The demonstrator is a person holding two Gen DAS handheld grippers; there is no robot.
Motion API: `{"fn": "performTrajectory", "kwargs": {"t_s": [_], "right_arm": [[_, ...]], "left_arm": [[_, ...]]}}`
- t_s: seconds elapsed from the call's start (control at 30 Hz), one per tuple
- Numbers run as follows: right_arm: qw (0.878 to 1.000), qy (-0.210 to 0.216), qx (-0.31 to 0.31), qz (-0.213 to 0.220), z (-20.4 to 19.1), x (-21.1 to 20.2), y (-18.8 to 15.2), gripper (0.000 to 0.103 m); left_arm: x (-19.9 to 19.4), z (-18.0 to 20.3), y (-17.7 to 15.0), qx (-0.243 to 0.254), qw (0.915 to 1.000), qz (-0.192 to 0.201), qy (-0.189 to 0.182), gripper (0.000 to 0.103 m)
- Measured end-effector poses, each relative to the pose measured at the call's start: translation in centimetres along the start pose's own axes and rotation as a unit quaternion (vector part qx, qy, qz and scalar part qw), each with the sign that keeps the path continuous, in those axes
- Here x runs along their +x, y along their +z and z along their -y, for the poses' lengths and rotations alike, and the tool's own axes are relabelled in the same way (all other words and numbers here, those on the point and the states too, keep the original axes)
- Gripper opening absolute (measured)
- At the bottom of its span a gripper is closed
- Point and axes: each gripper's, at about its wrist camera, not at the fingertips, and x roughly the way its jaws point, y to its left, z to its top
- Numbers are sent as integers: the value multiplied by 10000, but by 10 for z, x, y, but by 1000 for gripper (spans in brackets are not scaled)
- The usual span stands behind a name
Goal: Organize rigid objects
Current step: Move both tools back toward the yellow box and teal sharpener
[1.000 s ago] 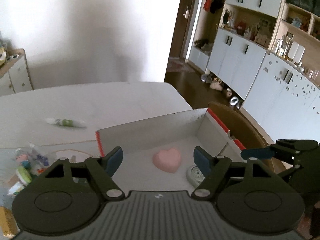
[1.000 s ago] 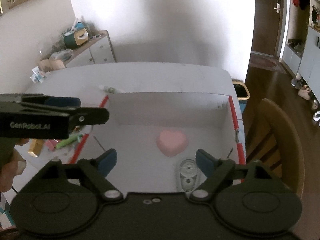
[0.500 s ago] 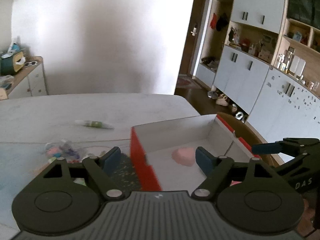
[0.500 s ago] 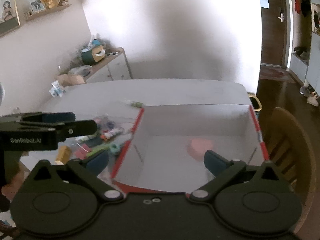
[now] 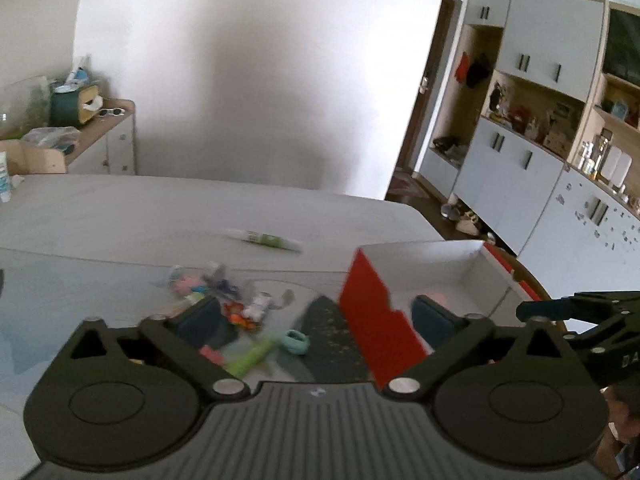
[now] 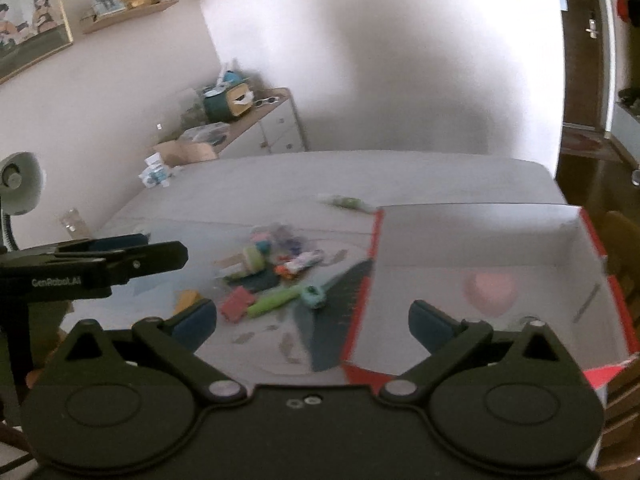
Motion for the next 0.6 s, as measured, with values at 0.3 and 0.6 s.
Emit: {"fn": "performTrajectory", "kwargs": {"t_s": [0.3, 0.6], "right_arm": [[9998, 119, -124, -46, -41, 28, 2, 102], [9992, 9, -294, -259, -72, 76, 2, 102]], "left_arm": [[1, -60, -17, -105, 9989, -181, 415, 103], [22, -117, -41, -334, 9949, -622, 720, 103]]}}
